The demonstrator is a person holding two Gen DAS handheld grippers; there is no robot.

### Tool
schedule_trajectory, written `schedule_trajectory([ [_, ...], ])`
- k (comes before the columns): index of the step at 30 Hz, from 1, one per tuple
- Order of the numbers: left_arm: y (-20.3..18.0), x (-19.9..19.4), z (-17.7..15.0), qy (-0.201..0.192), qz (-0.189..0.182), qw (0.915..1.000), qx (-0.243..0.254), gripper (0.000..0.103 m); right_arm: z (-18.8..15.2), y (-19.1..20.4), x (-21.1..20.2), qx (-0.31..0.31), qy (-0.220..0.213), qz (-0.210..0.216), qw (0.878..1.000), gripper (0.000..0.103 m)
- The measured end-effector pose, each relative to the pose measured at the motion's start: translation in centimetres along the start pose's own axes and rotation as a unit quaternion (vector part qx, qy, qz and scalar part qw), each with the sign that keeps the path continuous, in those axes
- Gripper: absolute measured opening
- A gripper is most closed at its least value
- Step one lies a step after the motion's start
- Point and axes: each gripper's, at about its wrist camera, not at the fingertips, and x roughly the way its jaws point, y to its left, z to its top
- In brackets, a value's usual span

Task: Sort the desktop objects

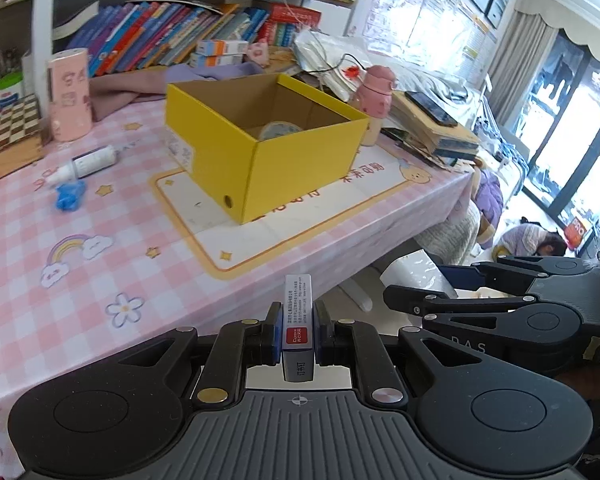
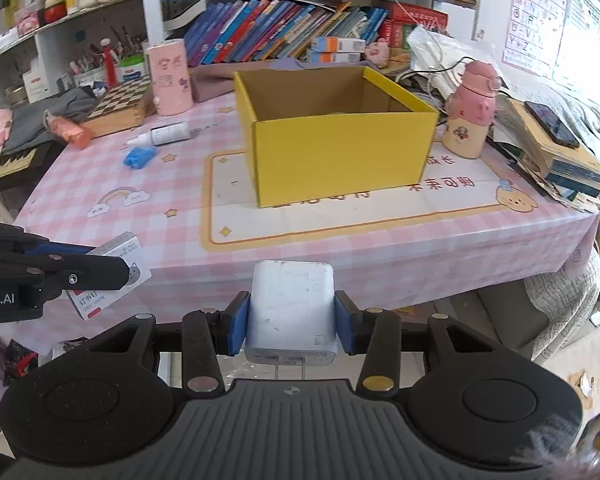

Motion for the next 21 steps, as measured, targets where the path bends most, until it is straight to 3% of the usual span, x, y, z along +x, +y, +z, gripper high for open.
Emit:
schedule_trajectory([
  [13, -2.9, 3.4, 2.8, 0.012, 0.008, 0.9997, 0.019, 0.013, 2.0, -5.1, 2.1, 0.017, 0.002, 0.016, 1.0, 0.041],
  [21, -3.5, 5.4, 4.1, 0.016, 0.012, 0.9998, 0.006, 0.013, 3.4, -7.0, 3.8, 0.004, 0.011, 0.027, 1.0, 0.041],
])
